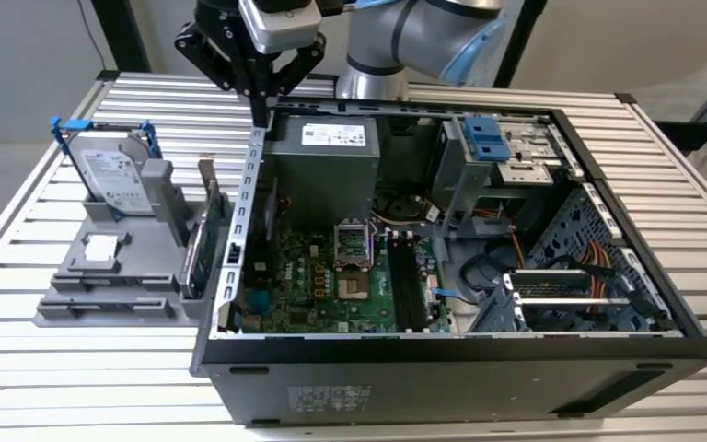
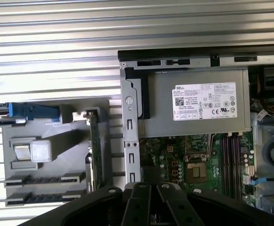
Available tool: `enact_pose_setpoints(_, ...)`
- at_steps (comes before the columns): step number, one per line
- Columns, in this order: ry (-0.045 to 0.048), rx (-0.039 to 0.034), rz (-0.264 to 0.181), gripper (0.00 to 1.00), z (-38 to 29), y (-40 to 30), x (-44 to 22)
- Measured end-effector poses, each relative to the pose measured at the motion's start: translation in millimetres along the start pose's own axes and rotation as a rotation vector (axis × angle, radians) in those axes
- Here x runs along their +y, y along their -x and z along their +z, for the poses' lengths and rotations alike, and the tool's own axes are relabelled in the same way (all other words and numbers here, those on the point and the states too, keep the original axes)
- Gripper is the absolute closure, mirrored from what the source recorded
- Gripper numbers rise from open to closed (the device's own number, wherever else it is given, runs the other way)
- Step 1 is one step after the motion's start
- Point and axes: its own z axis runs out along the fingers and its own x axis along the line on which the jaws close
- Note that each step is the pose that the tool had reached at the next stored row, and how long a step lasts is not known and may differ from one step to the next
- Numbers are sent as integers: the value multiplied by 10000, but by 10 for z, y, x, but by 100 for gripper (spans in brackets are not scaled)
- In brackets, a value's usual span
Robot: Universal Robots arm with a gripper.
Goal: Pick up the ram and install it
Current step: 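Reach for the ram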
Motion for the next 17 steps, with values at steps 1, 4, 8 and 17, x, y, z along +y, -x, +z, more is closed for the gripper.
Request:
enact_pose_setpoints(1, 1, 0, 0, 100, 0, -10, 0)
enact_pose_setpoints(4, 0, 1, 1, 100, -1, -59, -3)
enact_pose_setpoints(8, 0, 2, 1, 100, -2, -117, -5)
enact_pose_setpoints(17, -3, 45, 2, 100, -5, -252, -14)
